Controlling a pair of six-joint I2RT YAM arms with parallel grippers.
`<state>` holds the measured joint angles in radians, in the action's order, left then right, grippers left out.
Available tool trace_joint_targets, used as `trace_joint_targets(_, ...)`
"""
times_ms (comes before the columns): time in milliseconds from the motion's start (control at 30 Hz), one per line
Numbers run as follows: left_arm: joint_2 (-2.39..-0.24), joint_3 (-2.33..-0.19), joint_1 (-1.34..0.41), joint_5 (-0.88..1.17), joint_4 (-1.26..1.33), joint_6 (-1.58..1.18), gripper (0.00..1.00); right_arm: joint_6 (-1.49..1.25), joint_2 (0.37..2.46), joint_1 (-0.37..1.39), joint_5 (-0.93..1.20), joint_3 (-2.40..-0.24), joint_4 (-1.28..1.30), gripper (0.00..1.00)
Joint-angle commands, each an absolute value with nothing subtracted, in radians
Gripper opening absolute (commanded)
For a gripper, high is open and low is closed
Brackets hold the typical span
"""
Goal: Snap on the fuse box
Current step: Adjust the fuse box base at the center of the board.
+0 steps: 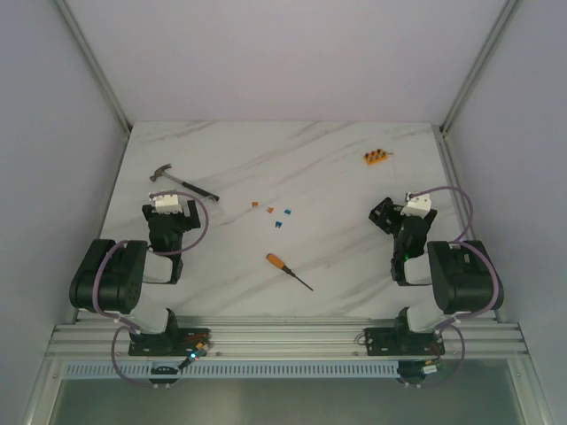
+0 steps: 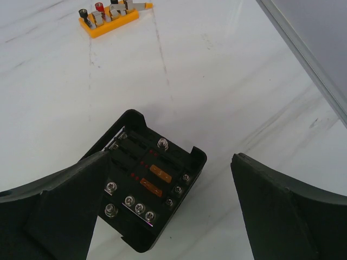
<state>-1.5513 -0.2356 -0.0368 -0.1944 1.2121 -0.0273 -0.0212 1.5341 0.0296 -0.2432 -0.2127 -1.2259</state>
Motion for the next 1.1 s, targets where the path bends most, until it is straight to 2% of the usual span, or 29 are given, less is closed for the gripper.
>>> trace_joint_targets(0,-1.548,-0.243,-0.037,-0.177,1.261,-0.012,1.00,-0.016,1.524,0.026,-0.242,-0.233,-1.288,1.00)
trace_joint_targets(267,-1.543,-0.240,-0.037,-0.175,1.264,-0.012,1.00,-0.015,1.522,0.024,-0.235,-0.232,-1.288,1.00)
trace_joint_targets(333,-1.526,-0.259,-0.037,-0.186,1.224,-0.018,1.00,0.009,1.502,0.024,-0.179,-0.250,-1.233,1.00)
trace_joint_targets(500,-1.423,-0.464,-0.037,-0.300,0.758,-0.121,1.00,0.004,1.367,0.031,-0.109,-0.353,-0.913,1.00)
trace_joint_targets(733,-1.291,-0.578,-0.037,-0.349,0.391,-0.421,1.00,-0.052,1.253,0.136,-0.129,-0.456,-0.651,1.00)
trace_joint_targets(867,-1.290,-0.600,-0.037,-0.276,0.270,-0.540,1.00,-0.057,1.243,0.219,-0.121,-0.506,-0.538,1.00)
trace_joint_targets(1067,-1.374,-0.612,-0.028,-0.107,0.243,-0.665,0.99,-0.073,1.252,0.328,-0.039,-0.535,-0.475,1.00)
